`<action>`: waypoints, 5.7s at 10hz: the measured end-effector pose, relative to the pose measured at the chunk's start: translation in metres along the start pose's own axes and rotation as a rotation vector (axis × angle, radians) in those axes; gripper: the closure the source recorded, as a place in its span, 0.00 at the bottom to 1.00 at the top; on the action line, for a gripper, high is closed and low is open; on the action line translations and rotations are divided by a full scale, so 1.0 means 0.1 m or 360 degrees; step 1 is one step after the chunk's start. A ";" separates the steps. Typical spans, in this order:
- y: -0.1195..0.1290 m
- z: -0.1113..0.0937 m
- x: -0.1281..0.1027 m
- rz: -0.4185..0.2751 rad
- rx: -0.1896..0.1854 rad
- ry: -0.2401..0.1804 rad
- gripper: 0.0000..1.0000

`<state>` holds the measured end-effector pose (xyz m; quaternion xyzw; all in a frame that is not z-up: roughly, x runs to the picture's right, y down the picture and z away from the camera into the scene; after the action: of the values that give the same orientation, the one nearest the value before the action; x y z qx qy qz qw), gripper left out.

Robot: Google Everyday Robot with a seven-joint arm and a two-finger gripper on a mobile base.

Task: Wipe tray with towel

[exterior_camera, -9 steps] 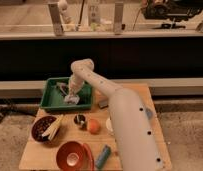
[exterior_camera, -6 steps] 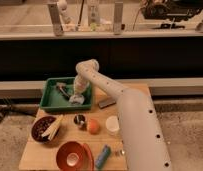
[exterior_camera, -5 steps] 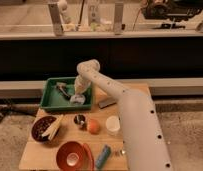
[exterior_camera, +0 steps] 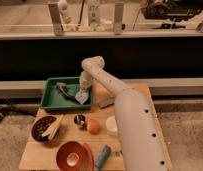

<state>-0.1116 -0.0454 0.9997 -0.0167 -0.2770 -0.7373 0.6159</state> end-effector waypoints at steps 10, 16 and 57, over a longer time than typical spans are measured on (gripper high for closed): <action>-0.94 0.41 0.33 -0.0233 0.0254 -0.0027 1.00; -1.03 0.18 -0.46 -0.0297 0.0320 -0.0194 1.00; -0.38 0.13 0.00 -0.0144 0.0122 0.0015 1.00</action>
<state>-0.1502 -0.0369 0.9959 0.0228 -0.3025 -0.7534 0.5834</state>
